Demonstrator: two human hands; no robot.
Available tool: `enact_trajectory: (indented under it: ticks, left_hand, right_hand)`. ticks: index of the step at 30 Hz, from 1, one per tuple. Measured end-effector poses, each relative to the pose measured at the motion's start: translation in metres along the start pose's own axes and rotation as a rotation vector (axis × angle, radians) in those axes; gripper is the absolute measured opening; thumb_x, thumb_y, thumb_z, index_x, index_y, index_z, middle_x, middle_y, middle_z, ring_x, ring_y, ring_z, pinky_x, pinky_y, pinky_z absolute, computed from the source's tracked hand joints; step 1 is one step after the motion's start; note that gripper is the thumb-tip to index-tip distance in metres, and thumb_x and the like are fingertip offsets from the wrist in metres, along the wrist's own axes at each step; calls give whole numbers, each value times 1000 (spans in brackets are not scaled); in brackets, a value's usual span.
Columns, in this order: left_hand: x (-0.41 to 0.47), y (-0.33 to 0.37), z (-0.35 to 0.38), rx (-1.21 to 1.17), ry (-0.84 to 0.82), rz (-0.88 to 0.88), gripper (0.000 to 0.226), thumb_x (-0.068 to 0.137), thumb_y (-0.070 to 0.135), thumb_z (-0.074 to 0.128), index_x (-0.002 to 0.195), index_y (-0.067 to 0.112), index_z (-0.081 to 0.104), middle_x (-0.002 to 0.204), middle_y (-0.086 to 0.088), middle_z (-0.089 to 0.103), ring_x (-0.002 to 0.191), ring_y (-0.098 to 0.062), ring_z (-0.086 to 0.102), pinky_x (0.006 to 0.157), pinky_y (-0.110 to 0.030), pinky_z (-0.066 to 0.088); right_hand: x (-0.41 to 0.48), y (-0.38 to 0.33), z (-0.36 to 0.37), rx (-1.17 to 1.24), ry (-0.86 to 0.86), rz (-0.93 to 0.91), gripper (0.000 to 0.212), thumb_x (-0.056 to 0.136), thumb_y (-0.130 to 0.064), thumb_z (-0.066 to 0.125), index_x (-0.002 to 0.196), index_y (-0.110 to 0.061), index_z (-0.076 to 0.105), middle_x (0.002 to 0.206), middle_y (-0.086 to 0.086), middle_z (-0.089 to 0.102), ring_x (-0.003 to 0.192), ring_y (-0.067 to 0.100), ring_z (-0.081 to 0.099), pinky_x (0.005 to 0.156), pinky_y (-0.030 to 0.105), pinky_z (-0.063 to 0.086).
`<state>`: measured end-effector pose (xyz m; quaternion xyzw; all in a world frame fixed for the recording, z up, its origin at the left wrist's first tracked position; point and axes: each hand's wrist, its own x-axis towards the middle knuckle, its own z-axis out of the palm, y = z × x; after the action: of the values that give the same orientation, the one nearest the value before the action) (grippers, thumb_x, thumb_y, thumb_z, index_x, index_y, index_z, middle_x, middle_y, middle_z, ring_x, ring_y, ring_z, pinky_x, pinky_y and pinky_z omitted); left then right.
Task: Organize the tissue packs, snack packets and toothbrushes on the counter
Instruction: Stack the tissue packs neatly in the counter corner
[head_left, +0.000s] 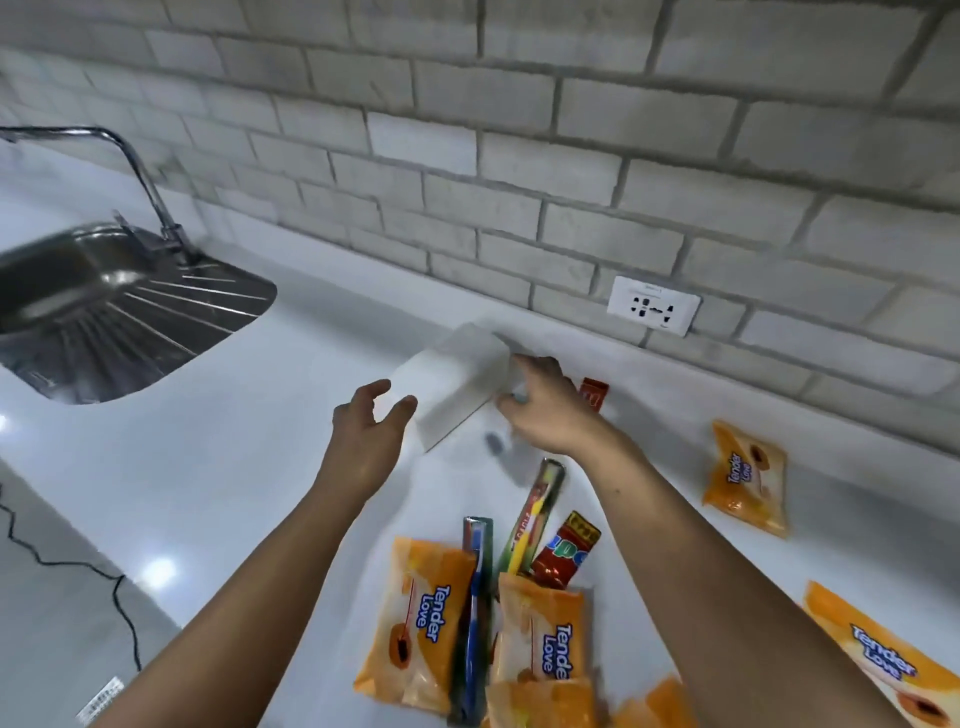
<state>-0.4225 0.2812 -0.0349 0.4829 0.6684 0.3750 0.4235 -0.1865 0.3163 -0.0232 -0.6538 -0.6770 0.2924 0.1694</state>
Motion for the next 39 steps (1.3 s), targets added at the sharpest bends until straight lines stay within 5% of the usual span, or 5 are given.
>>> enact_trajectory:
  ticks: [11,16,22,30,39]
  left_hand:
    - [26,-24,23,-117,-39,-182,98,66,72,62,155,40,37,153,-2,49,133,-25,56,114,-49,45]
    - [37,-29,26,-184,-74,-230,108,62,71,67,158,37,33,147,-3,57,126,-25,61,113,-50,46]
    - [43,-24,27,-193,-58,-223,92,73,58,67,156,33,38,124,5,66,108,-24,69,107,-49,52]
    - [49,-24,16,-236,-3,-238,90,74,51,69,154,16,46,132,-3,68,111,-19,71,104,-47,55]
    - [41,-6,6,-300,77,-137,35,97,32,64,131,22,69,122,2,72,112,-20,69,100,-50,56]
  right_hand:
    - [85,29,9,140,-107,105,75,93,-43,55,159,-28,22,157,8,38,131,28,52,96,36,45]
    - [112,34,22,465,-102,131,79,83,-40,55,157,-43,25,147,-7,49,86,6,56,64,26,45]
    - [116,27,33,555,-17,196,74,87,-39,57,156,-25,34,134,1,58,113,18,59,87,33,50]
    - [102,34,36,668,96,225,46,84,-25,66,129,-17,63,119,1,66,101,18,67,68,22,55]
    - [60,32,31,743,201,172,31,73,-32,70,104,-29,67,108,2,71,97,21,71,87,51,61]
